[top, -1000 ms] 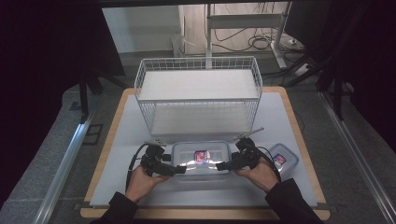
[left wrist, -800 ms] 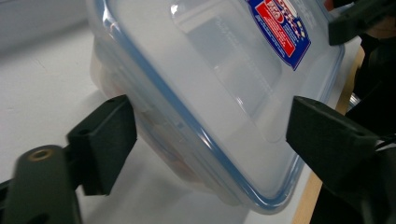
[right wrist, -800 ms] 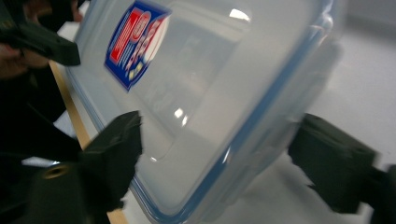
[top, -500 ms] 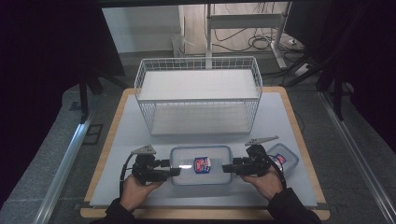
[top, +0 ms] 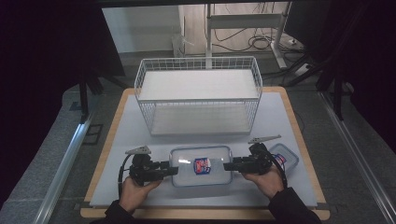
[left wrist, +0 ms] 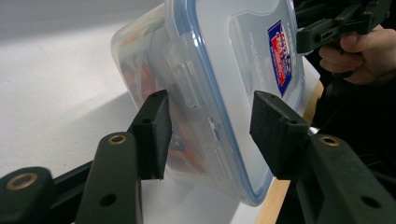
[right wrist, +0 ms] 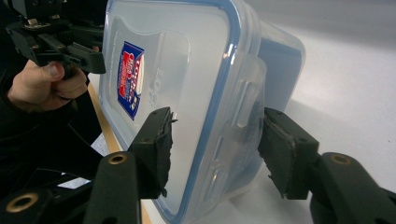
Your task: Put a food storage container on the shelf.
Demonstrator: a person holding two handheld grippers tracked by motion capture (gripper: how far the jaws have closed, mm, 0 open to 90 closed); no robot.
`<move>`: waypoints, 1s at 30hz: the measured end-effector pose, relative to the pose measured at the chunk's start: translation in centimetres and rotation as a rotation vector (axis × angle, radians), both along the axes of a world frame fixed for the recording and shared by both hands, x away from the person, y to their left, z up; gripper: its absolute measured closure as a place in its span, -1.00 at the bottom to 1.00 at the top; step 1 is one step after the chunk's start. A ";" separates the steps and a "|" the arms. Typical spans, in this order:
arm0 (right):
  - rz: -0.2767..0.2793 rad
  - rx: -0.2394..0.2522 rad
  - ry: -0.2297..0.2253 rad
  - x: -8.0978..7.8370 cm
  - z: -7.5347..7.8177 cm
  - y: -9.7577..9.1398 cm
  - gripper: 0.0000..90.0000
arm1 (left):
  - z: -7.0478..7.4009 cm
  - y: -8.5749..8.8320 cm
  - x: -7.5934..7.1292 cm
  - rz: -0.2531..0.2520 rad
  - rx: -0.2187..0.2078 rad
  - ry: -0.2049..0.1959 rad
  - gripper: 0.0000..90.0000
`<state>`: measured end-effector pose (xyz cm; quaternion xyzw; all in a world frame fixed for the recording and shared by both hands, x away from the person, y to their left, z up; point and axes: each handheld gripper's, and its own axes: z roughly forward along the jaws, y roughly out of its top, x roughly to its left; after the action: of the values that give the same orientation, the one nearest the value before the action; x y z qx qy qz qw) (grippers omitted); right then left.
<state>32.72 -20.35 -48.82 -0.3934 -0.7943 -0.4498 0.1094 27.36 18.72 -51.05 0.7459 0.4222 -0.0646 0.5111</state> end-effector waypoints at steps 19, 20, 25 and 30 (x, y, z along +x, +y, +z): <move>-0.072 0.044 0.003 -0.5 0.3 -0.2 0.14 | 0.3 0.2 0.9 0.062 -0.057 0.034 0.20; -0.076 0.044 0.001 -0.5 0.4 -0.2 0.14 | 0.3 0.1 1.1 0.059 -0.055 0.036 0.20; -0.081 0.055 -0.021 -0.3 1.1 -0.4 0.14 | 1.4 0.0 1.3 0.056 -0.045 0.007 0.20; -0.068 0.041 -0.059 -0.3 2.2 -0.3 0.14 | 2.2 0.0 1.4 0.051 -0.034 -0.014 0.19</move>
<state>32.41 -20.67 -46.64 -0.4044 -0.7739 -0.4810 0.0788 28.74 18.69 -48.81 0.7267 0.4361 -0.0534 0.5281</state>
